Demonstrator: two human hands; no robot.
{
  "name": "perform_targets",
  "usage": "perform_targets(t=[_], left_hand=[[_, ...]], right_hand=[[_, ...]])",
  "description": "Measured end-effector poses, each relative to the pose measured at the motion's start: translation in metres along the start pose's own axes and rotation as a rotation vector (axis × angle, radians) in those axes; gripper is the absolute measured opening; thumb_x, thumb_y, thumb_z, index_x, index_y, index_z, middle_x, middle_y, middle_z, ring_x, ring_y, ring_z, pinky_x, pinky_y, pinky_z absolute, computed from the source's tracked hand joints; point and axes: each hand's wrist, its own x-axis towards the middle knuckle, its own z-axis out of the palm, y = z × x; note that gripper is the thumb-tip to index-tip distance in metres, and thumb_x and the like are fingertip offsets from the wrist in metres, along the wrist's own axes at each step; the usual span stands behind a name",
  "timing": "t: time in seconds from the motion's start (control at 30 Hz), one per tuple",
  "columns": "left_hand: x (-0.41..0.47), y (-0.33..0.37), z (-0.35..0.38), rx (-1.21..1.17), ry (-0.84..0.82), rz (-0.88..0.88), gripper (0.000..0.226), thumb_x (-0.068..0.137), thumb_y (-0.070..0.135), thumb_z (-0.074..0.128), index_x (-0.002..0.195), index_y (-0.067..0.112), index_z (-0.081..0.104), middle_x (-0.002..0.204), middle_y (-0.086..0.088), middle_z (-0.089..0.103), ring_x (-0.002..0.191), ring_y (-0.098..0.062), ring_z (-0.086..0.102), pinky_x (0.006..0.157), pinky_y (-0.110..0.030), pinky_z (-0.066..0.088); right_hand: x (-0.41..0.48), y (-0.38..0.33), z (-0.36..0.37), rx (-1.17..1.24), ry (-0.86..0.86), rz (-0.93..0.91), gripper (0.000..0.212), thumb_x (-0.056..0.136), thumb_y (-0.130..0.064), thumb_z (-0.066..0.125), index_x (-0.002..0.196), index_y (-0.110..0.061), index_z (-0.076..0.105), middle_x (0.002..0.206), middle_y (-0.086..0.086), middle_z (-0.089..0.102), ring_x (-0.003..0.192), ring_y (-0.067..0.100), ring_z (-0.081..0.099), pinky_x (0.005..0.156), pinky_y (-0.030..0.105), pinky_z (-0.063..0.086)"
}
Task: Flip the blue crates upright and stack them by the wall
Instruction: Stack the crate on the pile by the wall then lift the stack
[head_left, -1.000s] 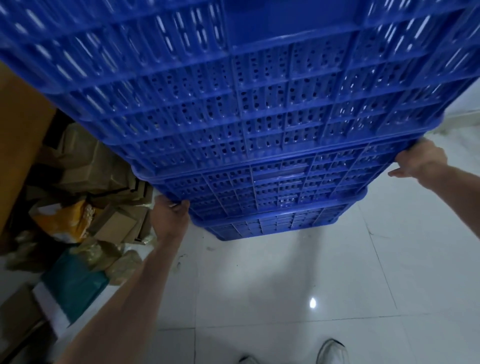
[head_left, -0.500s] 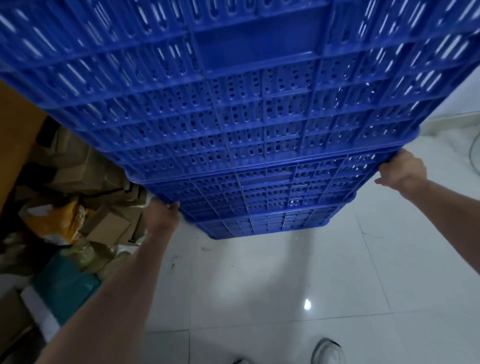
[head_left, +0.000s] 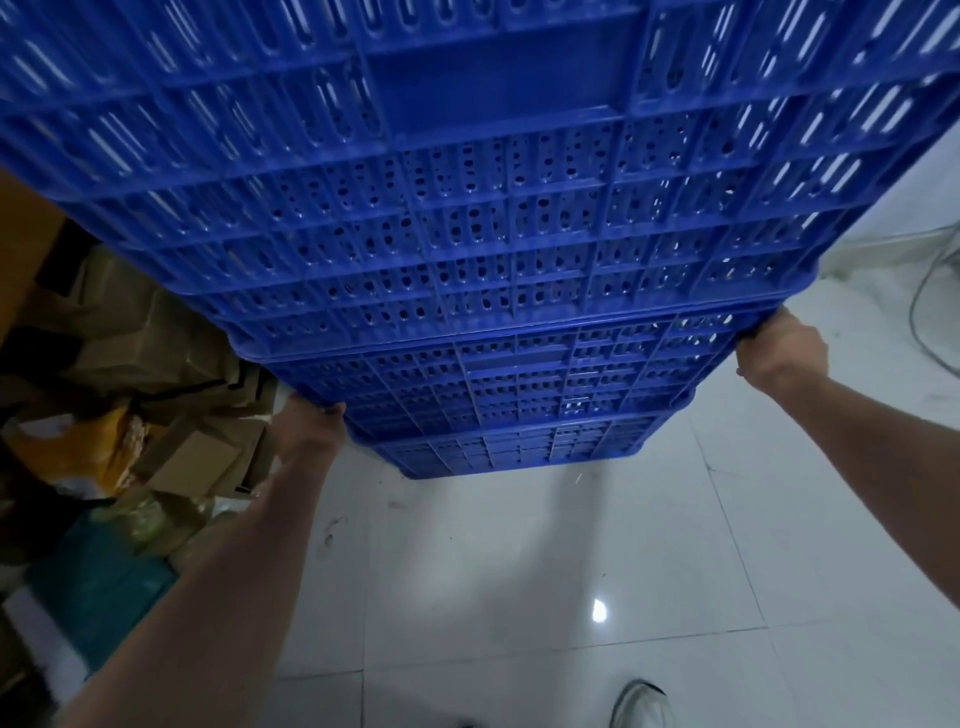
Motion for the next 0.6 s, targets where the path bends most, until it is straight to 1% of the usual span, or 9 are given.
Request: perform_targets(t=[0.1,0.23,0.27,0.33,0.4,0.47,0.5,0.53,0.6], left_hand=[[0.006,-0.002,-0.009,-0.071,-0.082,-0.043,0.051,0.088,0.036,0.066,0.129,0.006,0.057,0.124,-0.02,0.063,0.115,-0.039,0.06,0.099,-0.047,0.049],[-0.002,0.003,-0.018,-0.272,-0.227,-0.153,0.062,0.09,0.042,0.064,0.133,0.001,0.048,0.135,-0.02,0.056,0.124,-0.038,0.055,0.104,-0.049,0.046],[-0.009,0.004,-0.021,-0.298,-0.249,-0.192,0.064,0.089,0.047,0.064,0.131,0.0,0.048,0.133,-0.021,0.058,0.122,-0.038,0.056,0.103,-0.05,0.047],[-0.022,0.007,-0.025,-0.261,-0.274,-0.224,0.064,0.087,0.055,0.061,0.12,-0.001,0.057,0.117,-0.02,0.066,0.107,-0.038,0.065,0.094,-0.05,0.053],[-0.038,0.013,-0.033,-0.279,-0.303,-0.232,0.054,0.09,0.052,0.06,0.112,0.003,0.06,0.109,-0.015,0.068,0.095,-0.034,0.068,0.089,-0.048,0.057],[-0.055,0.021,-0.042,-0.316,-0.349,-0.238,0.037,0.092,0.047,0.059,0.099,0.01,0.057,0.102,-0.01,0.064,0.088,-0.028,0.067,0.085,-0.048,0.059],[-0.063,0.024,-0.045,-0.324,-0.359,-0.217,0.033,0.094,0.044,0.058,0.095,0.011,0.056,0.099,-0.009,0.062,0.085,-0.027,0.065,0.084,-0.047,0.059],[-0.075,0.028,-0.054,-0.319,-0.368,-0.181,0.031,0.095,0.042,0.057,0.098,0.011,0.057,0.099,-0.008,0.062,0.085,-0.027,0.064,0.082,-0.045,0.059],[-0.099,0.034,-0.073,-0.267,-0.39,-0.08,0.038,0.098,0.041,0.052,0.116,0.009,0.058,0.107,-0.01,0.063,0.094,-0.029,0.063,0.082,-0.042,0.054]], right_hand=[[-0.008,-0.002,0.006,0.057,-0.053,0.12,0.032,0.09,-0.024,0.041,0.117,-0.006,0.044,0.107,0.023,0.067,0.101,0.041,0.061,0.088,0.047,0.05],[-0.028,-0.005,0.019,0.141,-0.122,0.197,0.041,0.097,-0.036,0.038,0.121,-0.003,0.04,0.112,0.025,0.065,0.104,0.042,0.06,0.091,0.048,0.048],[-0.035,-0.007,0.019,0.15,-0.149,0.199,0.045,0.097,-0.041,0.039,0.123,-0.004,0.04,0.112,0.024,0.065,0.102,0.041,0.061,0.091,0.048,0.049],[-0.051,-0.009,0.016,0.161,-0.216,0.185,0.052,0.095,-0.049,0.042,0.128,-0.008,0.04,0.11,0.021,0.067,0.1,0.038,0.063,0.092,0.045,0.049],[-0.068,-0.009,0.009,0.153,-0.269,0.147,0.057,0.094,-0.051,0.043,0.134,-0.011,0.038,0.108,0.019,0.068,0.102,0.037,0.063,0.093,0.043,0.048],[-0.092,-0.005,-0.002,0.129,-0.308,0.12,0.06,0.094,-0.053,0.043,0.138,-0.013,0.035,0.11,0.019,0.069,0.107,0.035,0.061,0.094,0.042,0.047],[-0.104,-0.001,-0.007,0.11,-0.325,0.115,0.061,0.095,-0.053,0.043,0.14,-0.013,0.034,0.112,0.019,0.068,0.109,0.035,0.061,0.094,0.042,0.046],[-0.118,0.003,-0.016,0.077,-0.34,0.104,0.062,0.095,-0.053,0.043,0.142,-0.014,0.033,0.114,0.019,0.067,0.111,0.036,0.06,0.093,0.041,0.045],[-0.149,0.003,-0.036,-0.008,-0.364,0.073,0.059,0.097,-0.049,0.044,0.143,-0.013,0.034,0.119,0.019,0.064,0.113,0.038,0.058,0.09,0.041,0.044]])
